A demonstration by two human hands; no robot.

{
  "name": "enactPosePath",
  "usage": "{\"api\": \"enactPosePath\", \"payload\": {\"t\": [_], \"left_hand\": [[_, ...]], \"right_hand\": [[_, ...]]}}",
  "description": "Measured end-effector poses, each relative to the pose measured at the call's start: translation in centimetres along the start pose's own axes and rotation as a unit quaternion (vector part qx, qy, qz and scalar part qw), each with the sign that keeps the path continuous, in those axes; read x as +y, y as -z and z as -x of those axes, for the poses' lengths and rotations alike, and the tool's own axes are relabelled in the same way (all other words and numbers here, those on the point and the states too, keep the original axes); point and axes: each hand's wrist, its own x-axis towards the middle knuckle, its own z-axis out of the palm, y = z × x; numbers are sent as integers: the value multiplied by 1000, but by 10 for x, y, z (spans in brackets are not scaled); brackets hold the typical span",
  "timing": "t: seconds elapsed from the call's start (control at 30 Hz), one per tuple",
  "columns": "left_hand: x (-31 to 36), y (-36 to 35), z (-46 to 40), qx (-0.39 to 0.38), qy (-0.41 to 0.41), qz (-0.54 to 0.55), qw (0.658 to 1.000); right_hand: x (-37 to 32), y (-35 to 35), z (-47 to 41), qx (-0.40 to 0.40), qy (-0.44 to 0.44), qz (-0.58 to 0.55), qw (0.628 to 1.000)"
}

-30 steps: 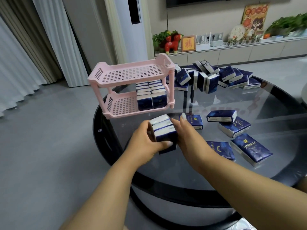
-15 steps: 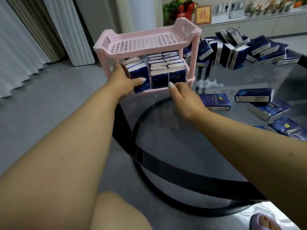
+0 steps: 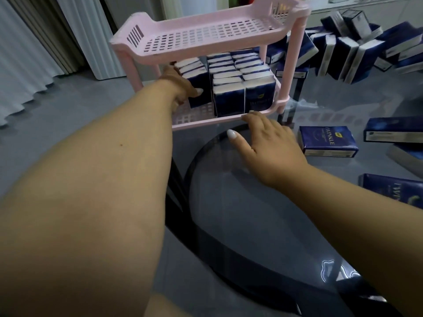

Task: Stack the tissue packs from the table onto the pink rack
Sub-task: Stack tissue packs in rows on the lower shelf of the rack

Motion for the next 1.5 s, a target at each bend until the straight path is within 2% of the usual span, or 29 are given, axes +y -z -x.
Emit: {"api": "enactPosePath", "payload": {"t": [0.1,0.27,0.47,0.63,0.8,0.93,1.07,1.23,1.37,1.5], "left_hand": [[-3,-4,-8,-57,-15,44,997],[-10,-8,-23,-64,-47,39,996],[-22,-14,-30,-22,-84,-51,995],[-24,-27,-31,-12,-115,-2,993],[-25,-35,-27,42,-145,23,988],[-27,-40,-25,34,-127,20,991],[-24,-39,-23,61,-107,26,992],[-22,-41,-24,39,-80,-2,996],[-17,-35,-17,22,-102,-45,994],[-14,-31,-11,27,-111,-41,993]], "right_hand": [[0,0,-1,5,2,0,1000],[-1,-1,-1,3,3,7,1000],[-2,0,-1,-3,3,19,1000],[-3,-1,-2,-1,6,31,1000],[-3,-1,-2,-8,4,43,999],[-2,-3,-3,7,6,49,999],[-1,-4,-4,8,6,48,999],[0,-5,-5,14,10,46,999],[1,-5,-6,15,13,42,999],[1,-5,-5,15,16,47,999]]}}
